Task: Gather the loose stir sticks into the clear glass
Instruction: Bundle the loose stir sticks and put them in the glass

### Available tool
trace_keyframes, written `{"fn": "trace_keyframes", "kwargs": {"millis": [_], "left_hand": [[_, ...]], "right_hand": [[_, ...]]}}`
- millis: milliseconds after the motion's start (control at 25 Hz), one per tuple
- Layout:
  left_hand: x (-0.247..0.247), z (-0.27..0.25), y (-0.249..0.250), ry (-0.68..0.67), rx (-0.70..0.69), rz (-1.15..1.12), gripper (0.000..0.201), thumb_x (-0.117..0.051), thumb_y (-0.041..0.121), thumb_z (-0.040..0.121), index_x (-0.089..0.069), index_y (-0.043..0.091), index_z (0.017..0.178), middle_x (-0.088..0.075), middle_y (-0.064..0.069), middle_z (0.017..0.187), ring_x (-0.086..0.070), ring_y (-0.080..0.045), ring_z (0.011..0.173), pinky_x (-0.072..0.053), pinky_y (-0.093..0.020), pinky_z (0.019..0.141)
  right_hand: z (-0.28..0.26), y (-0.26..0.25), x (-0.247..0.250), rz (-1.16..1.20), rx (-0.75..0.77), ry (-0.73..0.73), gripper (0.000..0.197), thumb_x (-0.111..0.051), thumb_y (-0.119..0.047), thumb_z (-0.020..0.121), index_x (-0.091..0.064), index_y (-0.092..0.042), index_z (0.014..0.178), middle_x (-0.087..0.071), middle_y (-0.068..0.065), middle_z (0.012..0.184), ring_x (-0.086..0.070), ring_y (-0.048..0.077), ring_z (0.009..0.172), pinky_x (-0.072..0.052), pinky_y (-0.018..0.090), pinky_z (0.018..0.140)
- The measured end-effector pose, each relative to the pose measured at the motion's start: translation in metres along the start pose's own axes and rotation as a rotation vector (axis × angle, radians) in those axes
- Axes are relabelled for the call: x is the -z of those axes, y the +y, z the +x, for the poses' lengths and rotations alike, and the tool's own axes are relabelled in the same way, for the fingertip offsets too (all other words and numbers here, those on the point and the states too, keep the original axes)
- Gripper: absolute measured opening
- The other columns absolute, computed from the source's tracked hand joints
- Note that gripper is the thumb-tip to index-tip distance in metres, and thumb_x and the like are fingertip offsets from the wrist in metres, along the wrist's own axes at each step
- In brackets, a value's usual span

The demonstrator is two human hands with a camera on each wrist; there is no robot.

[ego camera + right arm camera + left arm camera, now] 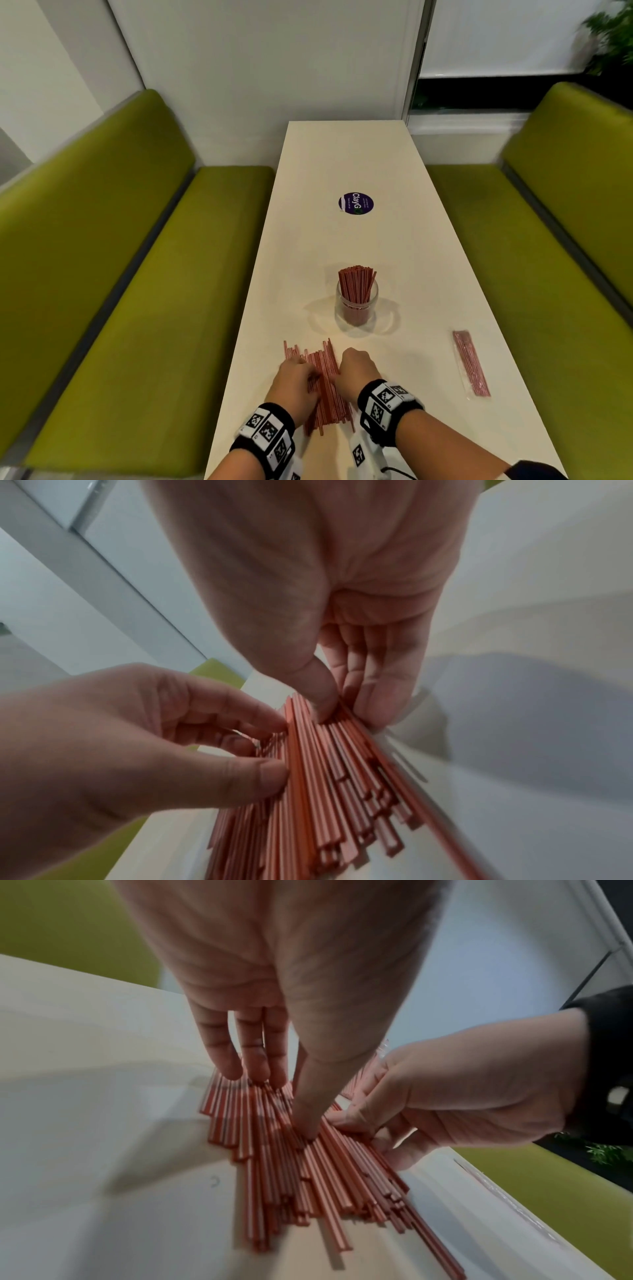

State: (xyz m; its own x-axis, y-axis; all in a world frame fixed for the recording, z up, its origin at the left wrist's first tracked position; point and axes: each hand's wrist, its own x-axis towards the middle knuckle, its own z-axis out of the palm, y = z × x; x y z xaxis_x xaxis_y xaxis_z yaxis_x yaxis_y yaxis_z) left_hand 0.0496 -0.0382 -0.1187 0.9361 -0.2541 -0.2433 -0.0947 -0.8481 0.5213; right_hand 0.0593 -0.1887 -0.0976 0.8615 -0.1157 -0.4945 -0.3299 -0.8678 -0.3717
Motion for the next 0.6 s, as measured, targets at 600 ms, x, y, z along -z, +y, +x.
{"fn": "trace_keyframes", "kwargs": {"millis": [600], "left_hand": [[0.009,0.0,-0.002,0.085,-0.004,-0.111,0.025,-0.062,0.031,0.091,-0.067,0.021,0.113,-0.06,0.004,0.11,-0.058,-0.012,0.101,-0.049,-0.023,0.092]], "right_hand": [[0.002,0.004,0.005,0.019,0.041,-0.006,0.027,-0.057,-0.02,0.09,-0.047,-0.016,0.065,-0.056,0.003,0.073,-0.055,0.018,0.062,-0.043,0.028,0.058]]}}
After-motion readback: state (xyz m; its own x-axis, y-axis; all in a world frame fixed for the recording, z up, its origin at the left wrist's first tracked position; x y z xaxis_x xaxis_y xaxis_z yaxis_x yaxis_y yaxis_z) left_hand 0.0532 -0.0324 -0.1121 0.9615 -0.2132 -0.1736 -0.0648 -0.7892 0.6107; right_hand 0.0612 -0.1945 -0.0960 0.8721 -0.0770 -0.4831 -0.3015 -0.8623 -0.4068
